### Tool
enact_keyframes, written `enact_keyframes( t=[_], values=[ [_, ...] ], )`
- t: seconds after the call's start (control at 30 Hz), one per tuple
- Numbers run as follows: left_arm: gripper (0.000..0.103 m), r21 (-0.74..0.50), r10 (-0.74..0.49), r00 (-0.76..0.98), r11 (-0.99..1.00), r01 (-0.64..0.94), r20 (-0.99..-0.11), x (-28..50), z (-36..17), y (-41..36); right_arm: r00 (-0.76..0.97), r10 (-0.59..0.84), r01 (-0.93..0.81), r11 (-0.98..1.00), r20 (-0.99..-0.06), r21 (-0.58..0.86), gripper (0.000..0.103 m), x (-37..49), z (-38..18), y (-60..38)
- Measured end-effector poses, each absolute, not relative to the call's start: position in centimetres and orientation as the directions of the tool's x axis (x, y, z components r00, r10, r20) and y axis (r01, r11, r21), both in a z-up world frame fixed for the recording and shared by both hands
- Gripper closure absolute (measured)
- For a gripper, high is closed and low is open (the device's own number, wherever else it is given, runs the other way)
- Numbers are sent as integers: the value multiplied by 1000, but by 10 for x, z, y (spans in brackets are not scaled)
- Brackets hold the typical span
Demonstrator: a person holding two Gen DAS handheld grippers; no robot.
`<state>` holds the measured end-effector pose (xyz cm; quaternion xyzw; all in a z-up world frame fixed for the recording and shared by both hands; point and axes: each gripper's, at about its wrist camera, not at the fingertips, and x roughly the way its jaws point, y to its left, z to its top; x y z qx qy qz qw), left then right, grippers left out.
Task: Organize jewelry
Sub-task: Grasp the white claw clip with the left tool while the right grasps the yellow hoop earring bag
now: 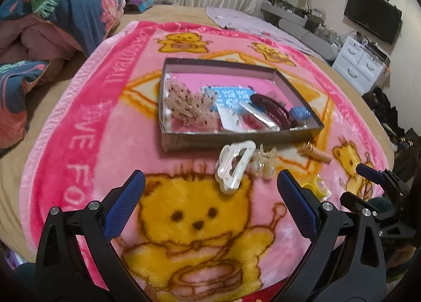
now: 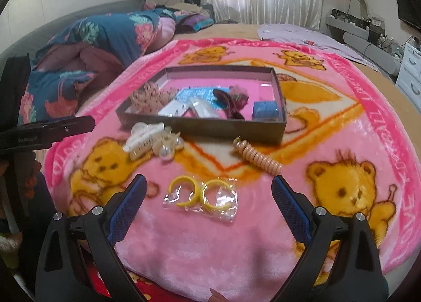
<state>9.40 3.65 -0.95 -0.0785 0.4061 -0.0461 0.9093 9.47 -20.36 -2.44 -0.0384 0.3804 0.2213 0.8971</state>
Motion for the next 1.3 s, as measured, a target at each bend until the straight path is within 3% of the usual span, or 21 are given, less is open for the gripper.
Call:
enact_keyframes(
  t=[0.7, 0.83, 0.97, 1.13, 1.23, 1.3],
  values=[
    [10, -99, -118, 591, 993, 64, -798, 120, -56, 21, 513, 293, -393, 916, -807, 82, 8, 119, -79, -175],
    [17, -79, -109, 595, 994, 77, -796, 125, -58, 17, 516, 289, -399, 914, -806, 72, 7, 118, -82, -169],
    [28, -82, -116, 582, 993, 85, -805, 133, -63, 14, 534, 283, -400, 915, -797, 56, 17, 118, -82, -167],
    [34, -106, -144, 571, 989, 98, -808, 141, -67, 13, 548, 301, -436, 899, -781, 41, 18, 115, -80, -164],
    [42, -136, -175, 561, 984, 111, -809, 145, -69, 12, 547, 344, -463, 884, -763, 66, 19, 112, -75, -164],
    [54, -144, -186, 555, 982, 118, -811, 147, -71, 11, 548, 357, -473, 878, -756, 71, 19, 110, -73, -163]
  ],
)
